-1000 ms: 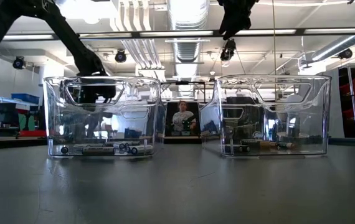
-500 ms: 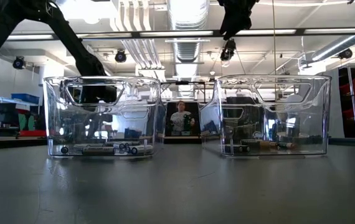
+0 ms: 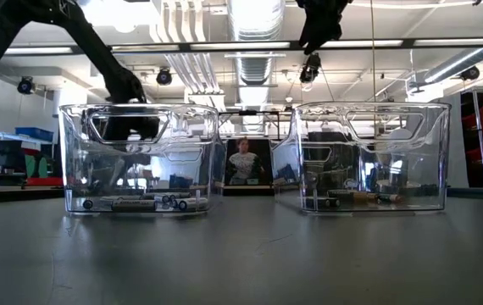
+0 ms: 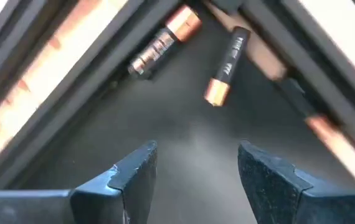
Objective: Sort batteries
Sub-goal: Put the black battery into the right transparent bin
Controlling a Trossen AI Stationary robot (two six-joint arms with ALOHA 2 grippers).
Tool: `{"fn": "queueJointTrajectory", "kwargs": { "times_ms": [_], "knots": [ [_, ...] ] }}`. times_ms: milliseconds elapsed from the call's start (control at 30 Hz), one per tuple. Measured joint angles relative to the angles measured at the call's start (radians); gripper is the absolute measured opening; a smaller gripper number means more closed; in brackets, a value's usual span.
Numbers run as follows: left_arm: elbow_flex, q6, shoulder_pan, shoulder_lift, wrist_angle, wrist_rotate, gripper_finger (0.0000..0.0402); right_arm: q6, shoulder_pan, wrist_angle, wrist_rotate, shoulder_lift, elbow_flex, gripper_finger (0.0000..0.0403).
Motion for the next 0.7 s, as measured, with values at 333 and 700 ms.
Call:
{"fn": "queueJointTrajectory", "kwargs": {
  "times_ms": [333, 700],
  "knots": [
    [0.025, 0.005, -0.003, -0.013, 0.204, 0.002, 0.0201, -0.002, 0.000, 0.013, 0.000, 0.000, -0.006, 0.0235],
    [0.019, 0.053, -0.021, 0.037, 0.190, 0.025, 0.0201, 0.009, 0.000, 0.002, 0.000, 0.000, -0.007, 0.0245]
  ]
}}
